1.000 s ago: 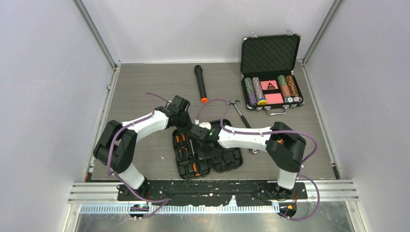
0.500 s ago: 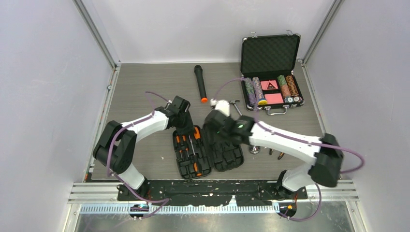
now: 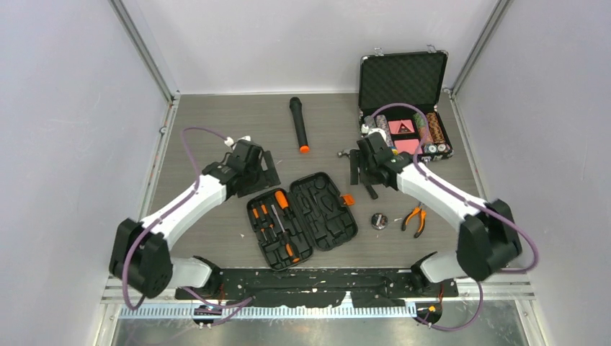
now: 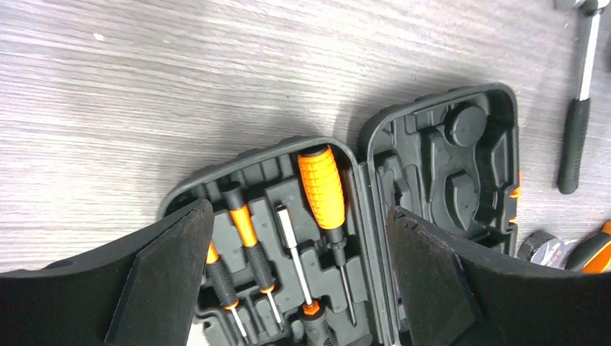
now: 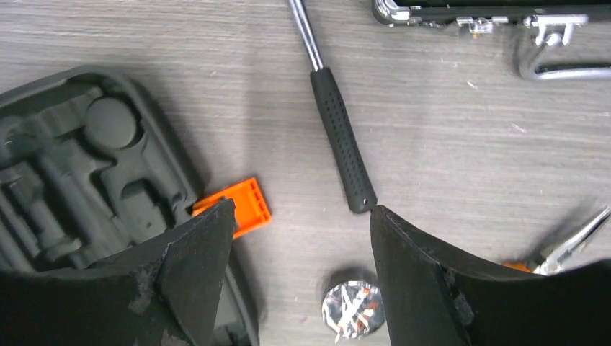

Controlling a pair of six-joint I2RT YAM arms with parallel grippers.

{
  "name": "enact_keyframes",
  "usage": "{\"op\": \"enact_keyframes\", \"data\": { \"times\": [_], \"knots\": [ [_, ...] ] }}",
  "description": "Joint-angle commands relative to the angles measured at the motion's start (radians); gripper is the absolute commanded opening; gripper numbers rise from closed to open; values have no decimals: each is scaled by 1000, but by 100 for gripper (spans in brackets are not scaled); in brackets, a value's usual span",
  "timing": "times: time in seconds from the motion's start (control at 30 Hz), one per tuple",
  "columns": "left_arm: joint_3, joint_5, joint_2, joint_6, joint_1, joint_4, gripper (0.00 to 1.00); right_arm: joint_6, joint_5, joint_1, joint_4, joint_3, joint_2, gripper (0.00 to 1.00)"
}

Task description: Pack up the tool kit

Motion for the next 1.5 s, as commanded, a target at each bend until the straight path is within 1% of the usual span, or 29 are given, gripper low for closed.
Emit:
{"op": "enact_keyframes", "data": {
  "times": [0.0,0.17,0.23,0.3,0.37,0.47,0.57,0.7,0.77,0.83,0.87,0.9,1.0,1.07,1.13,1.27,1.43,1.47],
  "knots": [
    [-38,-76,-131,83,32,-67,91,-149,-65,-43,110,118,171,74],
    [-135,-117,-277,90,32,-154,90,-249,-86,-73,114,261,346,68],
    [-200,-127,-327,90,32,-181,89,-269,-106,-93,95,342,413,63],
    [-256,-136,-361,87,31,-198,88,-286,-125,-109,80,390,495,61],
    [-307,-117,-385,80,31,-201,88,-295,-138,-126,69,426,546,58],
    [-376,-78,-391,63,32,-180,85,-302,-168,-147,46,470,608,52],
    [-409,-59,-369,45,32,-152,79,-307,-195,-165,31,510,672,49],
    [-417,-135,-328,18,38,-139,69,-314,-200,-171,6,543,721,45],
    [-412,-162,-304,13,56,-131,64,-314,-218,-171,2,549,732,40],
    [-396,-178,-265,4,93,-133,59,-313,-242,-171,0,550,740,33],
    [-384,-183,-249,8,112,-127,58,-313,-246,-171,0,549,744,28],
    [-372,-187,-232,11,134,-124,57,-312,-266,-171,-1,547,745,25],
    [-322,-185,-191,27,186,-112,57,-312,-289,-171,-3,533,728,11],
    [-277,-178,-168,33,207,-102,56,-315,-288,-170,7,512,694,6],
    [-230,-169,-152,41,212,-104,57,-318,-287,-171,23,489,646,6],
    [-156,-135,-171,68,212,-115,64,-324,-289,-168,51,446,539,6],
    [-97,-114,-281,124,212,-141,78,-342,-285,-146,59,418,422,6],
    [-90,-102,-306,135,212,-140,80,-353,-288,-138,60,410,392,6]
  ]
}}
